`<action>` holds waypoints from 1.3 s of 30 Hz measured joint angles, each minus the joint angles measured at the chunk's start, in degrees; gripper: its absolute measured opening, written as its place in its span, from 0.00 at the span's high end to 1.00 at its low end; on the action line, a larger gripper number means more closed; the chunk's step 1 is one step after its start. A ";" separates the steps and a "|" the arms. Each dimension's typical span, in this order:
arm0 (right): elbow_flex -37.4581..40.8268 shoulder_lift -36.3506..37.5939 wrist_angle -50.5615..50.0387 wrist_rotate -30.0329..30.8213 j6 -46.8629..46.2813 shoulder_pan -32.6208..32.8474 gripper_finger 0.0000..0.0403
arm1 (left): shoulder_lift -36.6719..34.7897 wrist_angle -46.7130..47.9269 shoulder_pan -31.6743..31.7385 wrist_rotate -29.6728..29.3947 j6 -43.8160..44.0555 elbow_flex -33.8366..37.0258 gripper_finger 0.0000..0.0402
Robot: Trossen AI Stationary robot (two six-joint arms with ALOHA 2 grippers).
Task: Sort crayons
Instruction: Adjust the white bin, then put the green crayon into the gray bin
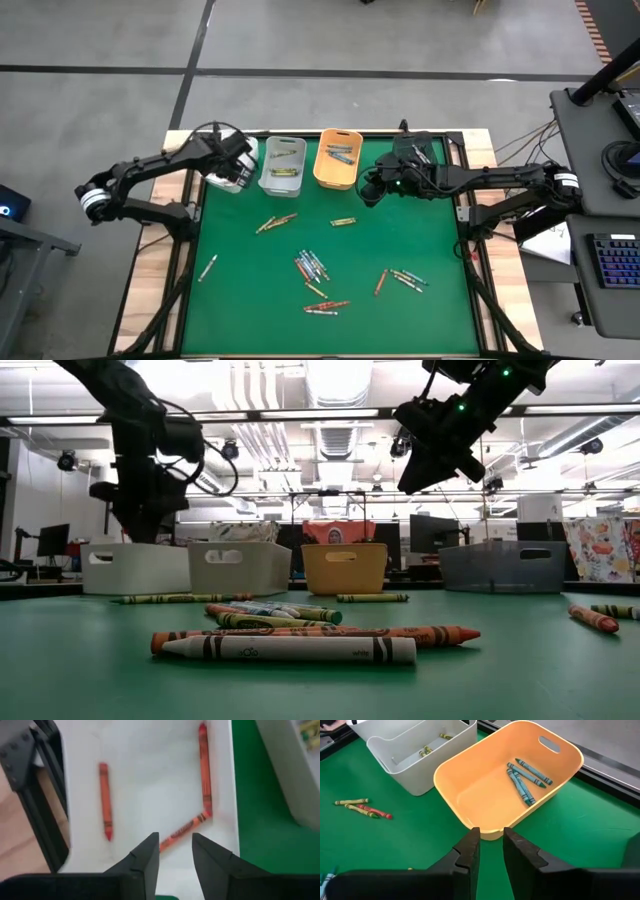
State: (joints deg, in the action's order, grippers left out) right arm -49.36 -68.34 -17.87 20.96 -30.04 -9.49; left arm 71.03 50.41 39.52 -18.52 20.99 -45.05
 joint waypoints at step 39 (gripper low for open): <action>0.01 -0.31 1.12 -12.64 -5.59 5.60 0.83 | -13.07 -5.30 -20.12 -5.11 5.10 -2.61 0.87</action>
State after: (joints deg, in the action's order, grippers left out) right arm -49.36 -68.64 -16.74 8.32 -35.63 -3.89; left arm 57.95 45.10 19.40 -23.64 26.09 -47.66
